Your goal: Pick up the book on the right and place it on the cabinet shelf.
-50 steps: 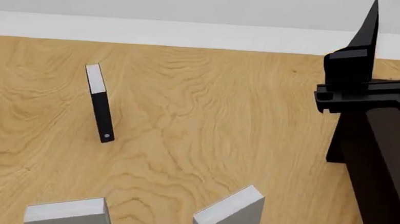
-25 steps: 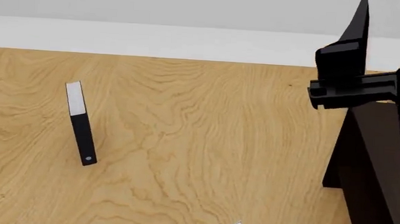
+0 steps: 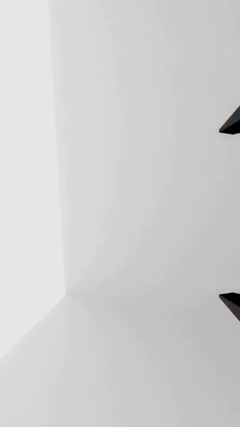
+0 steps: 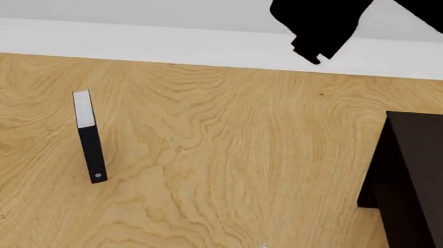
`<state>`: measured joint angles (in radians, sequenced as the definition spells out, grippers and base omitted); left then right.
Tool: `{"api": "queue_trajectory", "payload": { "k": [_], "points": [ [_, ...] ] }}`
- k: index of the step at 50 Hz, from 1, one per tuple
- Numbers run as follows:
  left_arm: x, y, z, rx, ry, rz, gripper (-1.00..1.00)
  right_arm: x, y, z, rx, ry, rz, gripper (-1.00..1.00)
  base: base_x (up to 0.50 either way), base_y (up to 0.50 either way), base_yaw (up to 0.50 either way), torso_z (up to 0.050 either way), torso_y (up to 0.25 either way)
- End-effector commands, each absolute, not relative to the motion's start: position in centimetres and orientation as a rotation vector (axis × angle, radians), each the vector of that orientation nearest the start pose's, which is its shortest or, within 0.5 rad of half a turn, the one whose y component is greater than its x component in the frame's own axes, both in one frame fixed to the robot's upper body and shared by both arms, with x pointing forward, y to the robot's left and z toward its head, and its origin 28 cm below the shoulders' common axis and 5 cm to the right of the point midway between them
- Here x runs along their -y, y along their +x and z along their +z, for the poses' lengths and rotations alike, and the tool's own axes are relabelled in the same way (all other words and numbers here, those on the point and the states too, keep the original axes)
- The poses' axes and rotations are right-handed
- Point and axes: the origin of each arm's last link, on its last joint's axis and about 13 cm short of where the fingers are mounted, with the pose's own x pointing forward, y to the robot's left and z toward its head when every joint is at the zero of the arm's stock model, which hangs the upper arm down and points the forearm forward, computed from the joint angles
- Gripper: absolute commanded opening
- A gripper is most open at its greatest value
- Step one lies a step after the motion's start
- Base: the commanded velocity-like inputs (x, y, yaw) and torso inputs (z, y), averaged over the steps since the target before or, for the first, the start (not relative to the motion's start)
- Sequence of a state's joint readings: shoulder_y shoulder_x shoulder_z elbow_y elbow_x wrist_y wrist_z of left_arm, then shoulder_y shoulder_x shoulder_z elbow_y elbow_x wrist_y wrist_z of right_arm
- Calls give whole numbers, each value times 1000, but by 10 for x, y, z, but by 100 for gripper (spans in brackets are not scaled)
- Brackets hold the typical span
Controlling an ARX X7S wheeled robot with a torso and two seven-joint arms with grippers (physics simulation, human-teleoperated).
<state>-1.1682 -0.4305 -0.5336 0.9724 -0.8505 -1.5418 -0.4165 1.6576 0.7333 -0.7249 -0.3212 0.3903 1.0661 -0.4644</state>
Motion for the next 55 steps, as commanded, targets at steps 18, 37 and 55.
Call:
{"api": "queue_trajectory", "payload": {
  "k": [18,37,55],
  "points": [
    [-295,169,343,703,6,287,100,131,338,446,-68,-1598,1018,100,0,0,0,0,0],
    [-297,166,340,693,9,297,100,103,337,430,-264,-1537,1367,100,0,0,0,0,0],
    [-296,171,337,672,19,283,100,86,340,412,-456,-1351,1566,100,0,0,0,0,0]
  ]
}}
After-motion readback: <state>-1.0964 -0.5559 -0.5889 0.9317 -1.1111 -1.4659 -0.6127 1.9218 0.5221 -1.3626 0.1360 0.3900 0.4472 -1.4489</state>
